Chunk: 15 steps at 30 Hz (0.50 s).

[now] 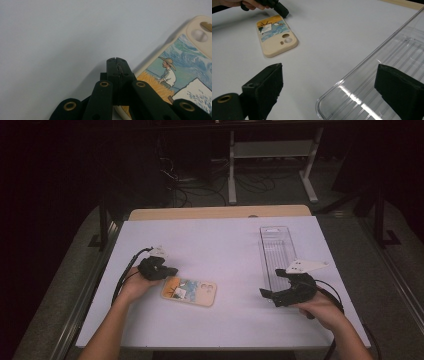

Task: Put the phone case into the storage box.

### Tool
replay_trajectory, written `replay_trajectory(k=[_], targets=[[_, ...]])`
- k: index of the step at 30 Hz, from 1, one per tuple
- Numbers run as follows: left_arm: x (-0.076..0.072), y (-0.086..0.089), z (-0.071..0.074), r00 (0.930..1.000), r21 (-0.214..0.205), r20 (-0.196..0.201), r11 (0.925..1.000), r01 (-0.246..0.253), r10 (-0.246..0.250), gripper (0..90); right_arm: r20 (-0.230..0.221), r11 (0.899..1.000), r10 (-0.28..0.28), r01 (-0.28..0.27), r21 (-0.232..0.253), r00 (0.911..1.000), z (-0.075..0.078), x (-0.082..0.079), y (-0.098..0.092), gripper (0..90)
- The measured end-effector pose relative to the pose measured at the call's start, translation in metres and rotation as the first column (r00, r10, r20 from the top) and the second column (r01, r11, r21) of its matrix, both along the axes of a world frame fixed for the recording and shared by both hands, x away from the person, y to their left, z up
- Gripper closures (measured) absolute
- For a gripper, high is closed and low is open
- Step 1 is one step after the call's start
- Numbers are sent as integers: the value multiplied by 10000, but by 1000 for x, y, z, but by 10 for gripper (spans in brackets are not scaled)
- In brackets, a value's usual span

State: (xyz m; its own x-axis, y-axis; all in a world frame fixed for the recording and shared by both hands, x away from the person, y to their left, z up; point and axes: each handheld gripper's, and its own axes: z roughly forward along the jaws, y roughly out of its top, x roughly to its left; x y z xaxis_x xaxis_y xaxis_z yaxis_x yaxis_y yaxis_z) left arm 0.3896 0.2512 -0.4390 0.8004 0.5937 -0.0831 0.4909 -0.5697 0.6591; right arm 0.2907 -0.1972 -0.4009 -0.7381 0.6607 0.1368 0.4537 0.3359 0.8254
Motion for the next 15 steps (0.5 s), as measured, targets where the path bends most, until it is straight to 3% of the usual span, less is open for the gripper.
replay_trajectory(k=[2,4,15], targets=[[-4,3,1,9998,183,-50,9997,190,-189,899,-10,10000,-7,7,4,10000,0,0,0,77],[-9,1,1,9999,11,-87,10000,77,-77,899,-21,10000,3,-3,10,10000,0,0,0,77],[-34,0,2,9981,336,-372,9981,508,-495,900,-68,10000,-29,29,29,10000,0,1,0,77]])
